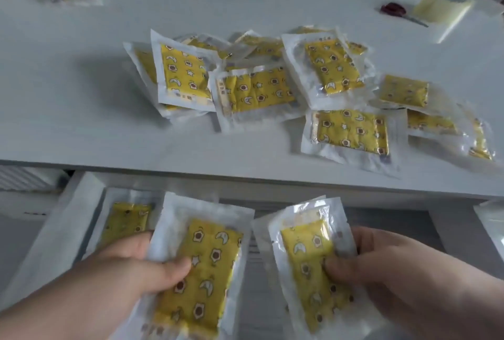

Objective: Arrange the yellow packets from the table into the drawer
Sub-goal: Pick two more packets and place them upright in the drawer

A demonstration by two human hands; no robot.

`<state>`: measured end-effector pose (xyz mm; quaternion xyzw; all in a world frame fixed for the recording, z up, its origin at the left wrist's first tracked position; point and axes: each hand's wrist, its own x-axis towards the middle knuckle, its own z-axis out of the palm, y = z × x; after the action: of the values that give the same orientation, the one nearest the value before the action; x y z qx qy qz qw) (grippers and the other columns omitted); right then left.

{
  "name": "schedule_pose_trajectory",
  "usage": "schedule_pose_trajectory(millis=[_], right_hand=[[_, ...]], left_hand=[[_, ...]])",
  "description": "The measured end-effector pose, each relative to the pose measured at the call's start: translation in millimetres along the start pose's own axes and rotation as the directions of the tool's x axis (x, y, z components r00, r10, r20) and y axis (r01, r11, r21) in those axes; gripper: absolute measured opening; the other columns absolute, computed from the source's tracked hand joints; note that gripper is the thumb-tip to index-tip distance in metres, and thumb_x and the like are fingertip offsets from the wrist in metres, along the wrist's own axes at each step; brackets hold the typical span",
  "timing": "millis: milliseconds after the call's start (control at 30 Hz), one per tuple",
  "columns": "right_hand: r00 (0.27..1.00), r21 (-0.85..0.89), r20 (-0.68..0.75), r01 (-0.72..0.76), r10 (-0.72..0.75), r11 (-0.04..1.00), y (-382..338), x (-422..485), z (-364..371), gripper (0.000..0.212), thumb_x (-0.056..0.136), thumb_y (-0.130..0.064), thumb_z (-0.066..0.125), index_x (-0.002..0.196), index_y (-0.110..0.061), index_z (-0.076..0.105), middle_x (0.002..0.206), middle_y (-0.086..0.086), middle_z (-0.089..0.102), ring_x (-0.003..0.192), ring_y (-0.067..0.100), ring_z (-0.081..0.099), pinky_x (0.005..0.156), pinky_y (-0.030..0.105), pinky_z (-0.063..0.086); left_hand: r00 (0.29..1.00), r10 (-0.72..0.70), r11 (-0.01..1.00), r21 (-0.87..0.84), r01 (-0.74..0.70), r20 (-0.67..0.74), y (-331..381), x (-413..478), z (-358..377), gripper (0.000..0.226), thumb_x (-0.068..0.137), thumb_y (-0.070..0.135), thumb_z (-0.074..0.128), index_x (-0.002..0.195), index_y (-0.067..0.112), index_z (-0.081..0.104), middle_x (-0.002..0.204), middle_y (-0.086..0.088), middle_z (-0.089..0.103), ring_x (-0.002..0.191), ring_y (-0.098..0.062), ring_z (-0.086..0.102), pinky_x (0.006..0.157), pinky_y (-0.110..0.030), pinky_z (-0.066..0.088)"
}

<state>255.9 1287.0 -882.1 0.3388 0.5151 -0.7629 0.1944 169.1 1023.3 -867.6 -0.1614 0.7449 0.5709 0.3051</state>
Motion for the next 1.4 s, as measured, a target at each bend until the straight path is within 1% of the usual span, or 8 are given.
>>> schedule_pose_trajectory(millis=[67, 233, 500, 633, 867, 1100, 1300, 1400], right_hand=[[0.978, -0.004, 0.169, -0.123, 0.122, 0.992, -17, -14, 11, 0.035, 0.071, 0.009, 0.063, 0.106, 0.004, 0.071, 0.109, 0.027, 0.07, 0.098, 0.04, 0.07, 0.085, 0.048, 0.056], [0.996, 0.015, -0.053, -0.073, 0.073, 0.997, -5, -22, -11, 0.033, 0.075, 0.008, 0.056, 0.106, 0.005, 0.068, 0.098, 0.026, 0.073, 0.089, 0.041, 0.072, 0.082, 0.052, 0.054], [0.962, -0.021, -0.227, -0.164, 0.155, 0.986, 2, 7, -16, 0.018, 0.087, 0.006, 0.058, 0.103, 0.006, 0.065, 0.091, 0.025, 0.074, 0.086, 0.041, 0.072, 0.086, 0.056, 0.054], [0.959, -0.048, -0.256, -0.143, 0.126, 0.989, -3, 30, -5, 0.02, 0.087, 0.005, 0.06, 0.106, 0.001, 0.066, 0.093, 0.02, 0.075, 0.089, 0.037, 0.073, 0.089, 0.055, 0.054], [0.947, -0.034, -0.29, -0.152, 0.136, 0.988, 10, 58, -4, 0.02, 0.085, 0.008, 0.063, 0.103, 0.001, 0.067, 0.092, 0.02, 0.075, 0.087, 0.036, 0.073, 0.085, 0.055, 0.055], [0.939, -0.189, -0.333, -0.155, 0.085, 0.97, 14, 67, -8, 0.026, 0.08, 0.0, 0.073, 0.105, -0.006, 0.069, 0.09, 0.013, 0.077, 0.083, 0.032, 0.074, 0.084, 0.05, 0.058], [0.938, -0.403, -0.345, -0.116, -0.033, 0.908, 12, 67, -7, 0.02, 0.079, -0.007, 0.077, 0.098, -0.011, 0.071, 0.085, 0.006, 0.077, 0.08, 0.024, 0.075, 0.081, 0.041, 0.06], [0.932, -0.488, -0.355, -0.114, -0.077, 0.866, 12, 67, -6, 0.016, 0.079, -0.012, 0.077, 0.094, -0.012, 0.072, 0.081, 0.003, 0.075, 0.071, 0.017, 0.071, 0.058, 0.021, 0.056]], left_hand=[[0.999, -0.019, 0.998, 0.053, 0.016, 0.047, 2, -5, 2, 0.115, 0.038, 0.034, 0.082, 0.144, 0.014, 0.041, 0.148, -0.004, 0.043, 0.136, -0.026, 0.038, 0.115, -0.047, 0.021], [0.983, -0.048, 0.998, 0.039, 0.042, 0.175, -12, 3, 16, 0.095, 0.07, 0.018, 0.076, 0.15, 0.011, 0.025, 0.157, -0.006, 0.026, 0.144, -0.025, 0.022, 0.117, -0.045, 0.01], [0.989, -0.018, 0.997, 0.071, 0.007, 0.15, -22, 31, 32, 0.065, 0.075, 0.018, 0.08, 0.133, 0.018, 0.052, 0.128, 0.0, 0.062, 0.123, -0.021, 0.051, 0.115, -0.046, 0.023], [0.995, -0.059, 0.995, 0.079, 0.053, 0.078, -24, 52, 46, 0.054, 0.082, 0.017, 0.074, 0.132, 0.017, 0.052, 0.133, -0.003, 0.056, 0.121, -0.021, 0.05, 0.111, -0.041, 0.026], [1.0, 0.004, 0.987, 0.158, 0.0, -0.027, -17, 66, 68, 0.017, 0.089, 0.01, 0.066, 0.106, 0.009, 0.063, 0.094, -0.002, 0.066, 0.085, -0.015, 0.058, 0.07, -0.025, 0.042], [0.997, 0.044, 0.937, 0.348, -0.022, -0.058, -23, 76, 72, 0.032, 0.079, 0.02, 0.074, 0.108, 0.01, 0.064, 0.109, -0.01, 0.066, 0.101, -0.03, 0.061, 0.091, -0.043, 0.052], [0.988, 0.151, 0.844, 0.521, -0.126, -0.006, -15, 76, 69, 0.024, 0.08, 0.026, 0.075, 0.093, 0.008, 0.064, 0.092, -0.009, 0.068, 0.081, -0.022, 0.064, 0.069, -0.031, 0.053], [0.975, 0.222, 0.76, 0.63, -0.163, -0.015, -7, 72, 68, 0.026, 0.08, 0.026, 0.074, 0.073, 0.01, 0.055, 0.072, -0.003, 0.058, 0.063, -0.015, 0.053, 0.05, -0.024, 0.035]])
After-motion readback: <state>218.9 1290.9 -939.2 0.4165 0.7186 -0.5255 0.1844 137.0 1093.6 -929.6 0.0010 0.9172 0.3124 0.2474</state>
